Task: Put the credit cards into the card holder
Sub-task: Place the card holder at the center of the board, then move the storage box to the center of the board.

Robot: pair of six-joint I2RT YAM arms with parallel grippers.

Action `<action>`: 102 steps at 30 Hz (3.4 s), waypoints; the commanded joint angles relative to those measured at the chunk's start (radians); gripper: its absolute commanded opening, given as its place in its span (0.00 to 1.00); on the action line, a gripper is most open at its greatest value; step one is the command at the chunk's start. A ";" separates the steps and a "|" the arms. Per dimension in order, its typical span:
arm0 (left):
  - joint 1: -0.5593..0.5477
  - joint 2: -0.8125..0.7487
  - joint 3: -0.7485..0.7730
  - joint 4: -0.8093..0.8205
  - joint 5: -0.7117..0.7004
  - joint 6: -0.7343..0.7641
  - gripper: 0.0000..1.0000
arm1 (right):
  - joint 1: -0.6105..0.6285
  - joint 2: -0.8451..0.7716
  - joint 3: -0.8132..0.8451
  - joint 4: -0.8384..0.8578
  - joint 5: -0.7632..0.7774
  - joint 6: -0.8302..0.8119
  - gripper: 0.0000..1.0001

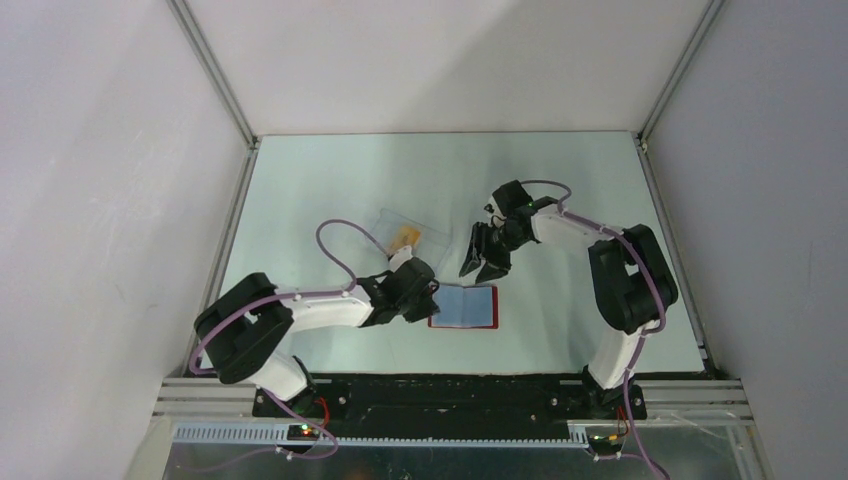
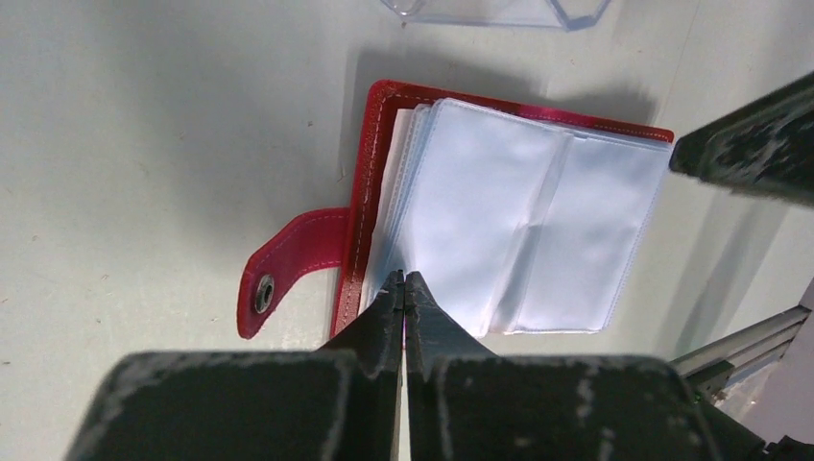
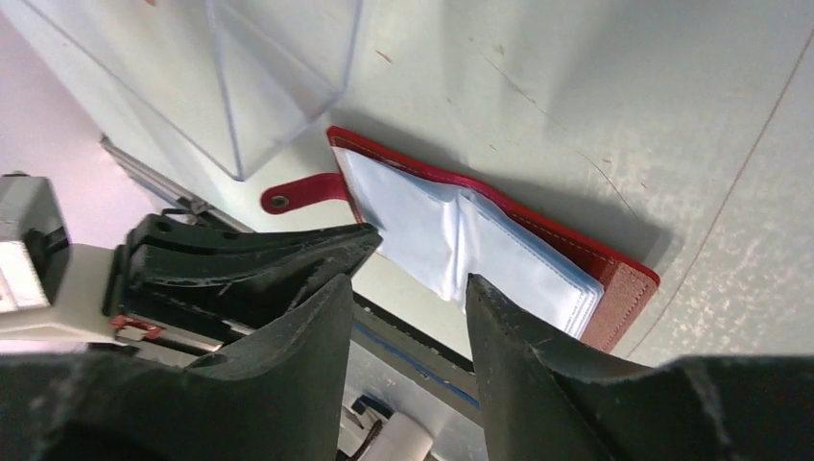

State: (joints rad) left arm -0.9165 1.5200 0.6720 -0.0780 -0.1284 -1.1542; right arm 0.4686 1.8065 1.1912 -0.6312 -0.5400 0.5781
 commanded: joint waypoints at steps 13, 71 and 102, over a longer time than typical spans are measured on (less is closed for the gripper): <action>-0.037 -0.068 0.110 -0.020 -0.057 0.151 0.01 | 0.007 0.195 0.378 -0.085 0.004 0.010 0.63; -0.055 0.003 0.129 -0.010 -0.025 0.179 0.00 | -0.162 0.059 0.590 -0.517 0.610 -0.307 0.60; -0.032 -0.334 -0.065 0.040 -0.117 0.175 0.04 | 0.172 0.400 0.867 -0.476 0.303 -0.275 0.48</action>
State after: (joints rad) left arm -0.9546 1.2022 0.6140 -0.0650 -0.2077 -0.9859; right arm 0.6189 2.2311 2.0697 -1.1290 -0.2039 0.2951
